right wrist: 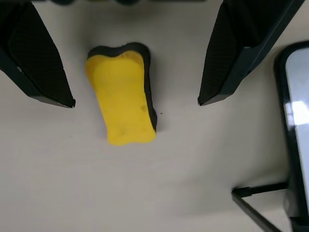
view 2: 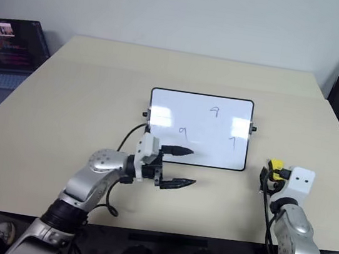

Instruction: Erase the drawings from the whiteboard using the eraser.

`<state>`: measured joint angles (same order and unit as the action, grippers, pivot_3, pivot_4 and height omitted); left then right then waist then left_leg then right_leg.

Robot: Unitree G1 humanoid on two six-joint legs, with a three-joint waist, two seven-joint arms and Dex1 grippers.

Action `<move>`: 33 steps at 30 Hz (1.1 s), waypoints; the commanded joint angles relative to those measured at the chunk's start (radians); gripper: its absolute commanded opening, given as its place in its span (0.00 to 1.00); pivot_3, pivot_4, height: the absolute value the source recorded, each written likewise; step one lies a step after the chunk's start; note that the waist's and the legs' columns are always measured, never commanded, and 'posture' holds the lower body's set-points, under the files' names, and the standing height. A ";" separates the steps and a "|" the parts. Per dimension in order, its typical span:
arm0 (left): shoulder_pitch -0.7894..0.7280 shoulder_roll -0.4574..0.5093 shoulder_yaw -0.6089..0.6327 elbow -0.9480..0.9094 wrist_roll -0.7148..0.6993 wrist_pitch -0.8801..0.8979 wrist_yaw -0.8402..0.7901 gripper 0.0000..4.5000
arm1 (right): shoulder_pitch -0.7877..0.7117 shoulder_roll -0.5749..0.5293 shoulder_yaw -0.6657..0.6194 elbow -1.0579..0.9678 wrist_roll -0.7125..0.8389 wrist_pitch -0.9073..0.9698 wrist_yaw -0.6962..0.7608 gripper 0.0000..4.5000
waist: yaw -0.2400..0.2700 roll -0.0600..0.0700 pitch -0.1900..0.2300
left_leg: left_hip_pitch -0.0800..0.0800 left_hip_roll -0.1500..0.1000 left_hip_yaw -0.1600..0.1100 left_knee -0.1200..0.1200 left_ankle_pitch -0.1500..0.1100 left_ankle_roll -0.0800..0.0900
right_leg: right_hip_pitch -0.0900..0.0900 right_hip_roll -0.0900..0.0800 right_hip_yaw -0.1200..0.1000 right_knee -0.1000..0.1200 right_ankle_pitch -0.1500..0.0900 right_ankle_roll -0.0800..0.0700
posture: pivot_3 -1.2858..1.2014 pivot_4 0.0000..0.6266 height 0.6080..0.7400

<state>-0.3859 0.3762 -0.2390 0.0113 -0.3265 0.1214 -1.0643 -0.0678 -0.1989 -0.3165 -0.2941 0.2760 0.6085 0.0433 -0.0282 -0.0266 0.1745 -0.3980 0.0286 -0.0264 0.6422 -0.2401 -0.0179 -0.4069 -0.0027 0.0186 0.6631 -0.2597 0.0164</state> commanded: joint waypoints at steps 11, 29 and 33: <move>0.020 0.007 0.007 -0.047 0.004 -0.007 -0.002 1.00 | -0.074 -0.011 -0.039 0.071 0.024 -0.007 -0.016 0.91 | 0.000 0.001 0.000 | 0.000 0.000 0.000 0.000 0.000 0.000 | 0.000 0.000 0.000 0.001 0.000 0.000 | 0.52 0.24 1.00; 0.001 0.001 0.012 -0.032 0.011 -0.006 -0.002 1.00 | -0.069 -0.015 -0.041 0.062 0.013 -0.015 -0.034 0.22 | 0.000 0.001 0.001 | 0.000 0.000 0.000 0.000 0.000 0.000 | 0.000 0.000 0.000 0.001 0.000 0.000 | 0.52 0.24 1.00; -0.013 -0.015 0.031 -0.007 0.051 -0.042 0.067 1.00 | -0.070 -0.025 -0.007 0.032 0.000 -0.095 0.007 0.22 | 0.000 0.001 0.001 | 0.000 0.000 0.000 0.000 0.000 0.000 | 0.000 0.000 0.000 0.001 0.000 0.000 | 0.52 0.24 1.00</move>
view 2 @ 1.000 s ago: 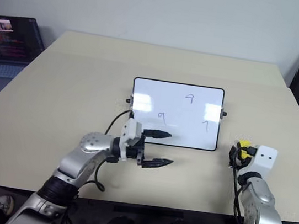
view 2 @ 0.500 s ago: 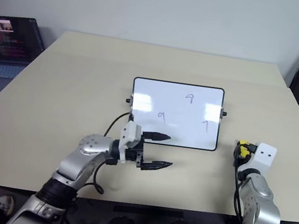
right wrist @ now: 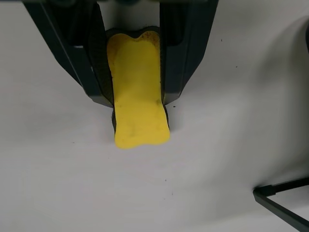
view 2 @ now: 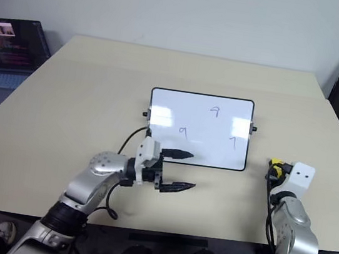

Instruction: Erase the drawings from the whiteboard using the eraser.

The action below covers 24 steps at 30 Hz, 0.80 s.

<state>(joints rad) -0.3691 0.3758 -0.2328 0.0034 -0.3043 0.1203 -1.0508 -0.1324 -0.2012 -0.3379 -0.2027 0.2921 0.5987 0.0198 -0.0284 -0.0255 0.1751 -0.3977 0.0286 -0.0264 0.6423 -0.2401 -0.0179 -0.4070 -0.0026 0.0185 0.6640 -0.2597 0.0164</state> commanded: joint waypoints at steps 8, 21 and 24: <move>-0.095 -0.047 0.031 0.143 0.196 -0.170 0.258 1.00 | 0.003 -0.051 0.160 -0.100 -0.107 -0.287 0.125 0.22 | 0.000 0.001 0.000 | 0.000 0.000 0.000 0.000 0.000 0.000 | 0.000 0.001 0.000 0.000 0.000 0.000 | 0.52 0.24 1.00; -0.142 -0.054 0.019 0.250 0.262 -0.252 0.305 1.00 | -0.103 0.014 0.327 -0.059 -0.166 -0.370 0.161 0.22 | 0.000 0.001 0.000 | 0.000 0.000 0.000 0.001 0.000 0.000 | 0.000 0.000 0.000 0.001 0.001 0.001 | 0.52 0.24 1.00; -0.145 -0.055 0.019 0.255 0.259 -0.256 0.301 1.00 | -0.129 0.011 0.351 -0.029 -0.193 -0.335 0.154 0.22 | 0.000 0.001 0.000 | 0.000 0.000 0.000 0.001 0.000 0.000 | 0.000 0.000 0.000 0.001 0.001 0.001 | 0.52 0.24 1.00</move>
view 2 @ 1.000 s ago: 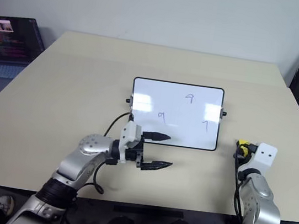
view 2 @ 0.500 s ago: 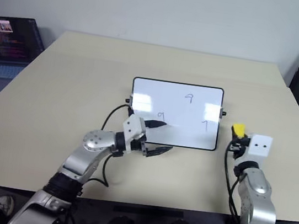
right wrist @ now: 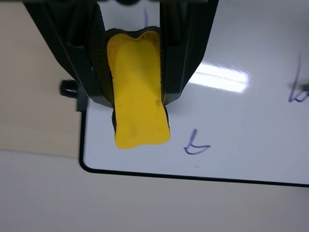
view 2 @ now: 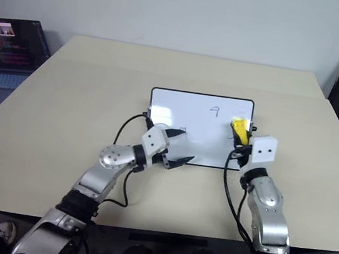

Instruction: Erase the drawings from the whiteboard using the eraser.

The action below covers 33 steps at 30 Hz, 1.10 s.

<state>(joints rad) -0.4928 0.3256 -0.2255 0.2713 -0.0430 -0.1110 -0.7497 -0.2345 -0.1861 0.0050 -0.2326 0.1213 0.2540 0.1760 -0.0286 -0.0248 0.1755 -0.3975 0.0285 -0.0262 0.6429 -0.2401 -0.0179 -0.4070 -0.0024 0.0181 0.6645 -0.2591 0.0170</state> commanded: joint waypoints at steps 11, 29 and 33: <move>-0.002 0.000 0.017 -0.035 -0.008 -0.015 -0.002 1.00 | 0.011 -0.057 0.012 -0.010 -0.081 0.238 -0.019 0.22 | 0.003 -0.001 -0.001 | 0.001 0.000 -0.001 0.002 0.000 0.000 | 0.002 0.000 0.000 0.001 0.001 0.000 | 0.52 0.24 1.00; -0.010 -0.008 0.019 -0.027 -0.021 -0.015 -0.005 1.00 | 0.238 -0.117 -0.032 -0.197 -0.040 0.333 0.040 0.22 | -0.002 -0.002 -0.002 | 0.004 0.000 0.001 0.003 0.000 0.000 | 0.003 0.000 0.002 0.001 0.004 0.001 | 0.52 0.24 1.00; -0.028 -0.011 0.029 -0.014 -0.016 -0.036 0.009 1.00 | 0.170 -0.089 -0.050 -0.170 -0.014 0.209 0.046 0.22 | -0.002 -0.002 -0.001 | 0.004 0.000 0.002 0.003 0.001 0.001 | 0.003 0.000 0.002 0.000 0.004 0.002 | 0.52 0.24 1.00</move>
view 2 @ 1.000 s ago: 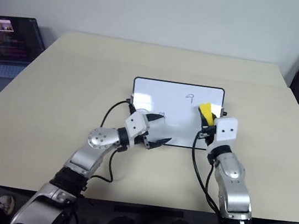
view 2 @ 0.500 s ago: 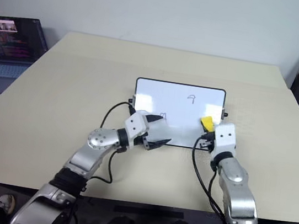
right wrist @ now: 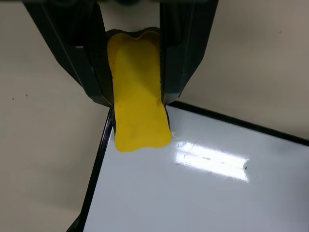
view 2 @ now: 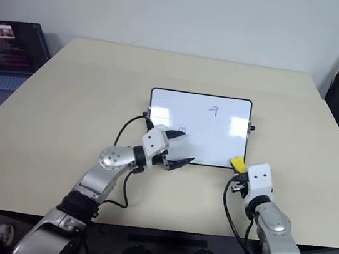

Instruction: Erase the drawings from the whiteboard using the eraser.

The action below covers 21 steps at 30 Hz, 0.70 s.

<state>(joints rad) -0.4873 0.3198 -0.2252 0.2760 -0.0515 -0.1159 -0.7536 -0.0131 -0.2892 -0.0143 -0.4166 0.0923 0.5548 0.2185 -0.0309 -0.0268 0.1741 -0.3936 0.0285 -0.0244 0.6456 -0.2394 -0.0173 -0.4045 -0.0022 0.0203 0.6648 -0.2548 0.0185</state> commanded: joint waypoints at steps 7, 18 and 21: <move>-0.066 -0.007 0.048 0.015 0.013 -0.076 0.058 1.00 | -0.180 0.033 0.000 0.096 0.011 -0.270 0.043 0.22 | 0.002 0.000 0.000 | -0.005 0.000 -0.001 -0.002 0.000 0.000 | -0.003 0.001 -0.001 -0.002 0.000 0.000 | 0.52 0.24 1.00; -0.164 0.023 0.070 0.169 0.097 -0.155 0.158 1.00 | -0.467 0.106 0.076 0.368 -0.019 -0.360 0.057 0.22 | 0.002 0.000 0.001 | -0.004 0.000 -0.001 -0.002 0.000 0.000 | -0.003 0.001 -0.001 -0.002 0.000 0.000 | 0.52 0.24 1.00; -0.171 0.021 0.069 0.177 0.097 -0.163 0.155 1.00 | -0.513 0.114 0.093 0.429 -0.039 -0.370 0.056 0.22 | 0.003 0.000 0.001 | -0.005 0.000 -0.001 -0.002 0.000 0.000 | -0.004 0.000 -0.001 -0.002 0.000 0.000 | 0.52 0.24 1.00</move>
<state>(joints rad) -0.6251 0.3384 -0.1688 0.4694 0.0441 -0.2522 -0.6007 -0.4994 -0.1779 0.0732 0.0063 0.0655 0.2137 0.2780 -0.0282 -0.0263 0.1750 -0.3992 0.0283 -0.0251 0.6439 -0.2395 -0.0173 -0.4083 -0.0023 0.0190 0.6629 -0.2549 0.0183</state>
